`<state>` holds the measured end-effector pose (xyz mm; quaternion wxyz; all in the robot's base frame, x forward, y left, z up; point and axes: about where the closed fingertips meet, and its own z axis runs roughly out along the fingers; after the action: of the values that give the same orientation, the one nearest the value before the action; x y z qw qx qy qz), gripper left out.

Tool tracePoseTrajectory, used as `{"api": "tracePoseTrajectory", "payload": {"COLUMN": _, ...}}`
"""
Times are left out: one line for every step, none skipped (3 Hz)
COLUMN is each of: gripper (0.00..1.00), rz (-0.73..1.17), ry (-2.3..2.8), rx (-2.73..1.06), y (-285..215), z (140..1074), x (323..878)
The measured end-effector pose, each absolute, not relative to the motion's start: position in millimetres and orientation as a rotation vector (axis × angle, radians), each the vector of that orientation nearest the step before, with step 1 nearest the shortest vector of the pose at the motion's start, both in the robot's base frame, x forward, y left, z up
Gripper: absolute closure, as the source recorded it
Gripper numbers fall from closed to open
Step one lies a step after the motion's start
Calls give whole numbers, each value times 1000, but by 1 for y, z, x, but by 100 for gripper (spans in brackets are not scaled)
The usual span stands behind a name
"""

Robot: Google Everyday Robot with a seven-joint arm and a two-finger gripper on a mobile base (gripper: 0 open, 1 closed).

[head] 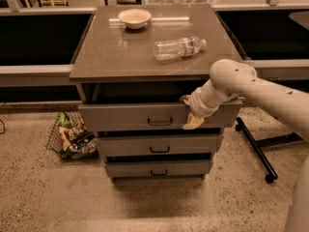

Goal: Open top drawer

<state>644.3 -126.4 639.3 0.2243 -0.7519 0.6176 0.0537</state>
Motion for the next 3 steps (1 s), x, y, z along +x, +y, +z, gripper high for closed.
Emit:
{"api": "tracePoseTrajectory", "payload": {"gripper": 72, "rz": 147, "ry": 1684, "rx": -2066, "y": -125, "z": 646, "x": 634}}
{"api": "tracePoseTrajectory", "payload": {"gripper": 95, "rz": 152, "ry": 1645, "rx": -2065, "y": -122, "z": 656, "x": 610}}
{"api": "tracePoseTrajectory", "payload": {"gripper": 100, "rz": 153, "ry": 1645, "rx": -2065, "y": -122, "z": 655, "x": 609}}
